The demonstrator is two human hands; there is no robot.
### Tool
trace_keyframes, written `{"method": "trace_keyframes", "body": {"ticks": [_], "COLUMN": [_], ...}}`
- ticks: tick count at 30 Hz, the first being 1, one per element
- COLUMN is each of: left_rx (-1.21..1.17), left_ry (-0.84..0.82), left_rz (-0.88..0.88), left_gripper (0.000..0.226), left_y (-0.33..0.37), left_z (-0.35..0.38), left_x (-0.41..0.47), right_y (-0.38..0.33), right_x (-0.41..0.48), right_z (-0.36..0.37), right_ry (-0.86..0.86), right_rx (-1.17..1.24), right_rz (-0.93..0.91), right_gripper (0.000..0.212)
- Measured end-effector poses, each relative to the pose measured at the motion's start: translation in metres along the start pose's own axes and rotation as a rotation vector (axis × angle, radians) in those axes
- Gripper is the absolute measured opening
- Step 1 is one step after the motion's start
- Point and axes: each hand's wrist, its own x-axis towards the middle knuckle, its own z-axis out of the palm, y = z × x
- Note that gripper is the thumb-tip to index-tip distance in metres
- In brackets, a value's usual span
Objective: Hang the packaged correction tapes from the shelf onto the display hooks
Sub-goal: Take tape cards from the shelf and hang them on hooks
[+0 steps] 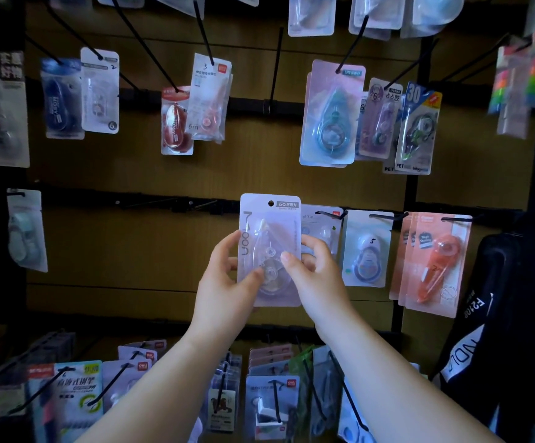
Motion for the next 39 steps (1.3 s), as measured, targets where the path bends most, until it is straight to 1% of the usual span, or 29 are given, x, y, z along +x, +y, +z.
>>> {"method": "trace_keyframes", "body": {"ticks": [5,11,15,20,30,36,39], "left_rx": [-0.005,0.005,0.021,0.073,0.274,0.288,0.278], "left_ry": [0.007,0.036,0.031,-0.027,-0.029,-0.039,-0.068], "left_rz": [-0.002,-0.012,-0.046,-0.080,-0.068,-0.022,-0.058], "left_gripper": [0.053,0.044,0.050,0.055,0.056,0.059,0.064], "left_y": [0.000,0.000,-0.005,-0.019,-0.064,-0.083,-0.094], "left_z": [-0.002,-0.001,0.000,0.002,0.020,0.024,0.023], "left_x": [-0.002,-0.004,0.001,0.018,0.080,0.095,0.091], "right_y": [0.001,-0.002,0.002,0.013,0.046,0.059,0.066], "right_x": [-0.002,-0.004,0.001,0.018,0.078,0.097,0.093], "right_z": [0.000,-0.001,0.000,0.011,0.029,0.034,0.036], "right_ry": [-0.007,-0.003,0.002,0.016,0.093,0.109,0.120], "right_rx": [-0.006,0.002,-0.033,-0.115,-0.246,-0.359,-0.381], "right_rz": [0.015,0.078,0.101,0.093,0.066,0.048,0.050], "right_gripper": [0.038,0.032,0.034,0.039,0.038,0.040,0.044]}}
